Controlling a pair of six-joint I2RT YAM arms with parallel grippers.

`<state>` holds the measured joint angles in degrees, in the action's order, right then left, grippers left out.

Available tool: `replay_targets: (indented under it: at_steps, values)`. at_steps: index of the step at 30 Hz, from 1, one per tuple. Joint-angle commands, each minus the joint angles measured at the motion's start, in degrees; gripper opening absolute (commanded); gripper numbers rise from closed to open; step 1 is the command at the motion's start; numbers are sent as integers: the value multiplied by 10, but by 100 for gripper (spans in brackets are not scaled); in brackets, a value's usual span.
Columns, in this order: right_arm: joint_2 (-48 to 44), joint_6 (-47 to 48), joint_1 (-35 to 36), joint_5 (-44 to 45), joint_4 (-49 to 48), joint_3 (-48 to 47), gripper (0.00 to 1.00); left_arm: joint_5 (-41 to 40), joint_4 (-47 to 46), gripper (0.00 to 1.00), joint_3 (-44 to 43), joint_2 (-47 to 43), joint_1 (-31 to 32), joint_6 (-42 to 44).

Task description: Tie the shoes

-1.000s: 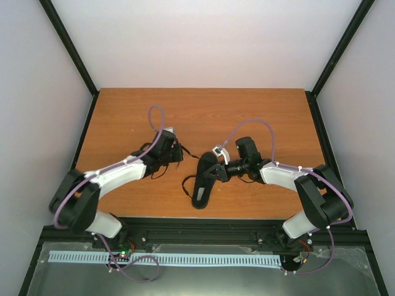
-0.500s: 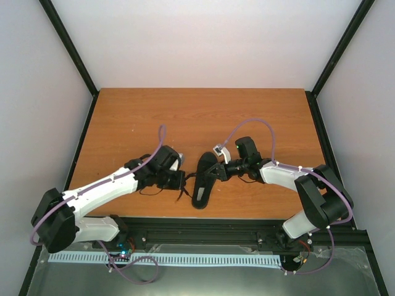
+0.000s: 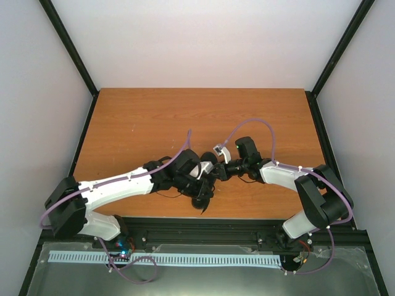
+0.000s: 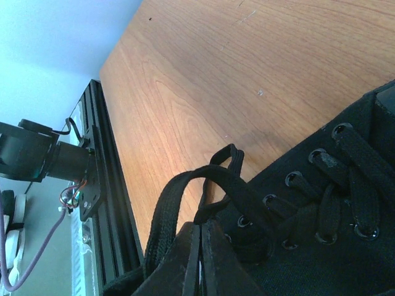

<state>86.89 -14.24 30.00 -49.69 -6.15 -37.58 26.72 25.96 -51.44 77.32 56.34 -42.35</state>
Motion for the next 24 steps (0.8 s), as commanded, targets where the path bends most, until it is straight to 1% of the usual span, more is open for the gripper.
replay_targets:
  at_steps: [1, 2, 3, 4, 6, 8, 11, 13, 16, 19, 20, 24]
  values:
    - [-3, -1, 3, 6, -5, -9, 3, 10, -64, 1, -16, 29, 8, -26]
    - [-4, 0, 3, 7, -5, -10, 3, 10, -70, 1, -12, 34, 8, -28]
    - [-4, 0, 3, 8, -5, -9, 3, 9, -74, 5, -7, 38, 8, -30]
    - [-4, -1, 3, 8, -5, -10, 3, 9, -71, 12, -4, 39, 8, -28]
    - [-4, -2, 3, 6, -6, -11, 3, -2, -51, 22, -1, 37, 8, -19]
    - [-5, -3, 3, 6, -5, -12, 3, -31, -20, 35, 2, 23, 8, -7]
    - [-9, -1, 3, 7, -2, -11, 3, -82, 31, 48, 7, -16, 5, 8]
    - [-12, -1, 3, 8, 0, -9, 3, -101, 62, 56, 9, -42, -6, 18]
    - [-21, 1, 3, 5, 3, -4, 3, -124, 78, 59, 18, -76, -38, 32]
    - [-35, 3, 3, -3, -2, 6, 3, -152, 52, 58, 35, -106, -67, 65]
    - [-42, 4, 3, -9, -7, 11, 3, -161, 29, 57, 43, -115, -71, 85]
    - [-70, 1, 3, -27, -32, 33, 3, -154, -129, 52, 85, -128, -78, 180]
